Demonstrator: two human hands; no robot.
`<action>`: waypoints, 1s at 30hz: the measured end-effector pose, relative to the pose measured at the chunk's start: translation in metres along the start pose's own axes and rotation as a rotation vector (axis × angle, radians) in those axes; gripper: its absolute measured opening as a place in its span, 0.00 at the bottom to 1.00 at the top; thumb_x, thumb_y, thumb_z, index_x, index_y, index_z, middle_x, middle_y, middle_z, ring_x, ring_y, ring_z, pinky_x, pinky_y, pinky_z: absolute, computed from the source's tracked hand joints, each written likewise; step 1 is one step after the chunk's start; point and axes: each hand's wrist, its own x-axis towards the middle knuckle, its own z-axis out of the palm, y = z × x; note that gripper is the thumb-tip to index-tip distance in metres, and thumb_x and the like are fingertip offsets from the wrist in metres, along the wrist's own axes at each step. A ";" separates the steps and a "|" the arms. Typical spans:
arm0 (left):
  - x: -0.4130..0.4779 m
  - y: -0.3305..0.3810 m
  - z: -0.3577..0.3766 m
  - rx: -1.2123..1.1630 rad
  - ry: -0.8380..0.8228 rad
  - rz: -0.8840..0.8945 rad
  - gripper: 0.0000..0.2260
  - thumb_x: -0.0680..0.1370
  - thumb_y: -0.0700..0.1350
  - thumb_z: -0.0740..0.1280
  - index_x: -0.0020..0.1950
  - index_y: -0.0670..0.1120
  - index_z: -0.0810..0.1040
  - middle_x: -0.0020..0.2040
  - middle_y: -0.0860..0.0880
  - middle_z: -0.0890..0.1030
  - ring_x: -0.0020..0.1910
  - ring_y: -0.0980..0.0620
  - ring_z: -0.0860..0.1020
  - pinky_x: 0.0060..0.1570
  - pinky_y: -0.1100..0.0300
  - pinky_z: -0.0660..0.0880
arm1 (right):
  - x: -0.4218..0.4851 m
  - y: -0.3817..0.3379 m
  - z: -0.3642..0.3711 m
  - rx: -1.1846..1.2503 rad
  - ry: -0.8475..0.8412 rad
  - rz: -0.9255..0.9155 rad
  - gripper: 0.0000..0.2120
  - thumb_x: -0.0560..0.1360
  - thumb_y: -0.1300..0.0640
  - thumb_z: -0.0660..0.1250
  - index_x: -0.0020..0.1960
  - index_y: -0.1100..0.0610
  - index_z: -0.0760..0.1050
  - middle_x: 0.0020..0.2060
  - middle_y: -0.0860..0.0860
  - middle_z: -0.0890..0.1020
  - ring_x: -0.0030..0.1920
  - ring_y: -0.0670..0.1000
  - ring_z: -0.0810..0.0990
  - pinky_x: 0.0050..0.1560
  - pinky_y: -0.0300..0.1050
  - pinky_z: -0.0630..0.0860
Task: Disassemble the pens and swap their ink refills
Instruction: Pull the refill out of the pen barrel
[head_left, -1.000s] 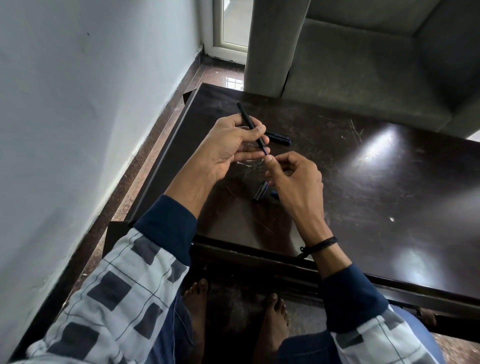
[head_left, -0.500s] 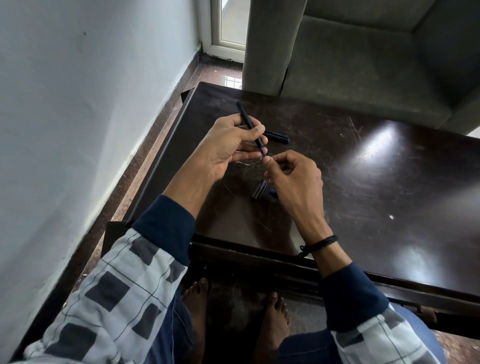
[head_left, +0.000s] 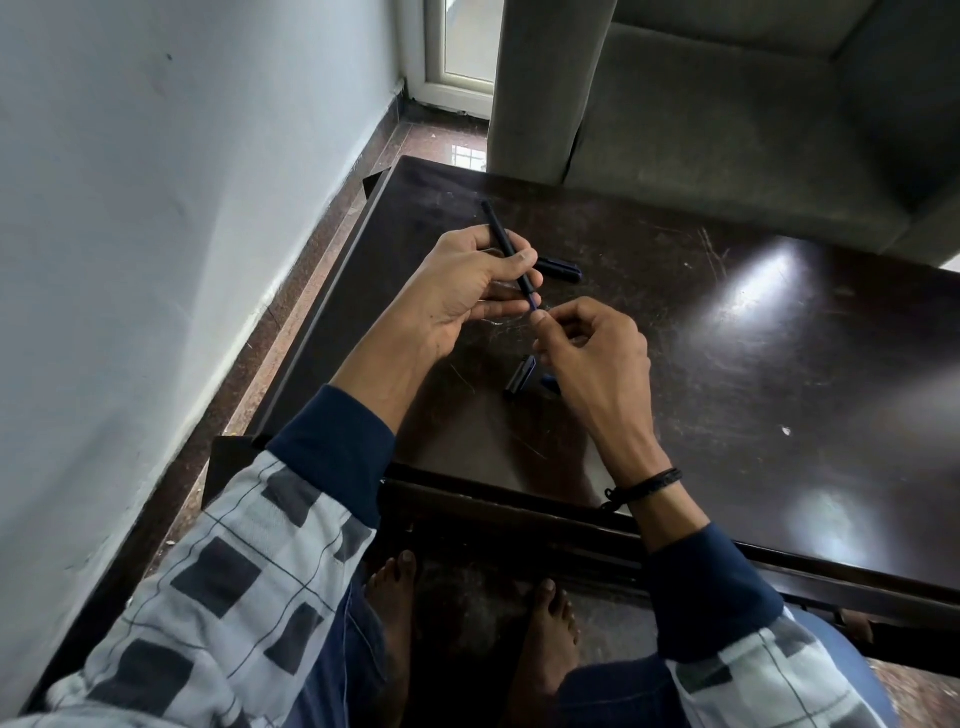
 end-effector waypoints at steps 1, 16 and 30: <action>0.000 0.000 0.001 0.004 -0.001 0.000 0.02 0.81 0.40 0.71 0.52 0.44 0.80 0.46 0.42 0.86 0.44 0.45 0.87 0.43 0.57 0.82 | 0.000 0.000 0.000 -0.002 -0.003 0.000 0.08 0.80 0.45 0.70 0.49 0.48 0.82 0.39 0.46 0.86 0.41 0.46 0.86 0.46 0.55 0.85; 0.000 -0.001 0.001 0.056 -0.002 0.010 0.04 0.81 0.40 0.70 0.55 0.43 0.80 0.47 0.42 0.86 0.45 0.44 0.87 0.47 0.54 0.84 | -0.001 0.000 0.001 -0.020 -0.013 0.000 0.07 0.80 0.46 0.70 0.50 0.48 0.82 0.39 0.46 0.85 0.40 0.45 0.85 0.45 0.54 0.85; -0.001 -0.001 0.003 0.044 0.003 -0.001 0.04 0.81 0.40 0.70 0.55 0.43 0.80 0.46 0.42 0.86 0.44 0.45 0.86 0.46 0.55 0.83 | -0.001 0.000 0.001 -0.023 -0.007 0.001 0.08 0.80 0.44 0.70 0.48 0.47 0.82 0.38 0.45 0.85 0.40 0.45 0.85 0.45 0.55 0.84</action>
